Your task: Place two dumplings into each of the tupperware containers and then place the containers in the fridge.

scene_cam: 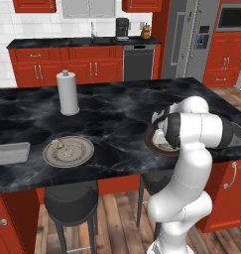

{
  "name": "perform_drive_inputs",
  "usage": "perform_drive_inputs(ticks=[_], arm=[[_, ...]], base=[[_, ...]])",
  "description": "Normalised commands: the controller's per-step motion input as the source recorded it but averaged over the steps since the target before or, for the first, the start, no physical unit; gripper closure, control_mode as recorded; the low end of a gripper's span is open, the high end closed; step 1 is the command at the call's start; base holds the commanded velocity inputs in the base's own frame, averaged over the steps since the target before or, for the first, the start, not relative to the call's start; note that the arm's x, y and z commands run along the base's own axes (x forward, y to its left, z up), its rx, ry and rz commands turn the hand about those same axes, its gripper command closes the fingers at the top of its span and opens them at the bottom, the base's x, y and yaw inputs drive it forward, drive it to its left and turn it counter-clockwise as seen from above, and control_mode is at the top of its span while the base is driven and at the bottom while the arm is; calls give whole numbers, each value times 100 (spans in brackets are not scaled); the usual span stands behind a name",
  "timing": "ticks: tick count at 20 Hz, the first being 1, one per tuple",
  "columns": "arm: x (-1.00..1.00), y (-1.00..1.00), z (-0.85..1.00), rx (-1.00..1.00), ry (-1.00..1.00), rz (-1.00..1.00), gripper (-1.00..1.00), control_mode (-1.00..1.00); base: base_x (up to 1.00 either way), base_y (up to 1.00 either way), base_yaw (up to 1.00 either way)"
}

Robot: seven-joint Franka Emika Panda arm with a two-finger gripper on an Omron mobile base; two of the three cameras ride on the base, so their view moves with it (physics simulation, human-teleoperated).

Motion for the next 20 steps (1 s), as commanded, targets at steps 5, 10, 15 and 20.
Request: perform_drive_inputs(ticks=[5,10,15,20], arm=[[0,0,-18,0,0,0,100,-100],[0,-19,16,0,0,1,100,-100],[-1,-73,45,1,-2,5,100,-100],[-4,-85,59,0,0,1,100,-100]], base=[[0,0,0],[0,0,0],[0,0,0],[0,0,0]])
